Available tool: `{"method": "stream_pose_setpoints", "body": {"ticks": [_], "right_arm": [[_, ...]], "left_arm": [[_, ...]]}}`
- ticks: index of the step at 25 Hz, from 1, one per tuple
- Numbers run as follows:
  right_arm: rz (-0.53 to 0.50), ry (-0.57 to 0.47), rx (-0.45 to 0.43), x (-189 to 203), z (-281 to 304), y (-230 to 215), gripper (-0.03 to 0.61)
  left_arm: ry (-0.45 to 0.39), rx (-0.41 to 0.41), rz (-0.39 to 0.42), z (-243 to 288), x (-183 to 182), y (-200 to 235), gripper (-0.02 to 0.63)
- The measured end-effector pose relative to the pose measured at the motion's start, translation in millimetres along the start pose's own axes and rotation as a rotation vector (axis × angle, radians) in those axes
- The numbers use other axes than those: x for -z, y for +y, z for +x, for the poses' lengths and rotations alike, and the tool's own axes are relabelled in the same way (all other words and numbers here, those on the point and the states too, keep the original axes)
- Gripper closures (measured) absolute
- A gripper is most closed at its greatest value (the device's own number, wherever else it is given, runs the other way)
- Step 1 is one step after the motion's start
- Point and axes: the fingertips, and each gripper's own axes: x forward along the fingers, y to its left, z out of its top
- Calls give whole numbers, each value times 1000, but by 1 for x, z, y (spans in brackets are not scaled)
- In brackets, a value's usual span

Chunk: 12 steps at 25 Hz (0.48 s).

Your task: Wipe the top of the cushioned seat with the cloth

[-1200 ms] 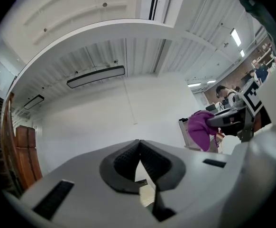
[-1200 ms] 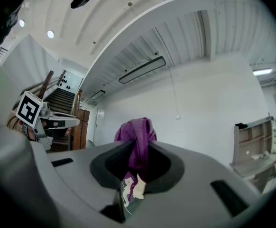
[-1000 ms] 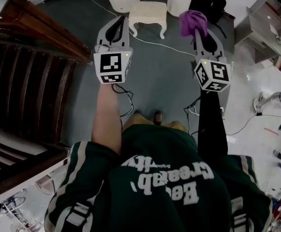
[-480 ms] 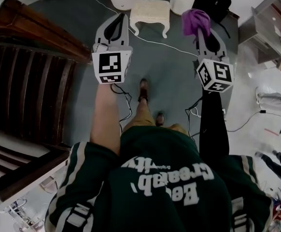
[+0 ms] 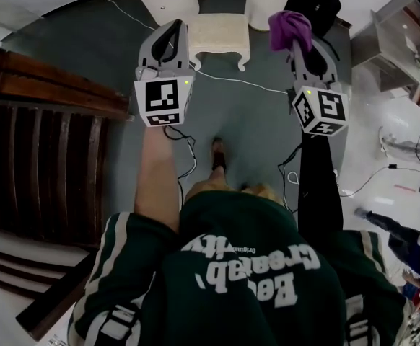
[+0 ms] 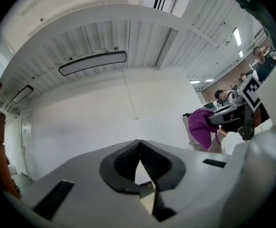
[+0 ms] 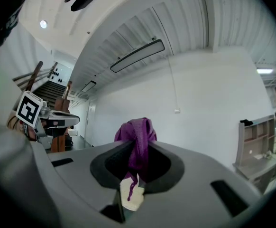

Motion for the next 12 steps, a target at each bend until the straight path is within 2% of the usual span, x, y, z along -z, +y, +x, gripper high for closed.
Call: {"method": "stream_pose_setpoints", "body": {"ticks": [6, 12], "right_arm": [[7, 15, 42, 3, 59, 0, 515], [5, 11, 68, 1, 95, 0, 515]], "left_arm": [[0, 32, -13, 49, 21, 39, 598], [-8, 58, -19, 78, 34, 60, 598]]}}
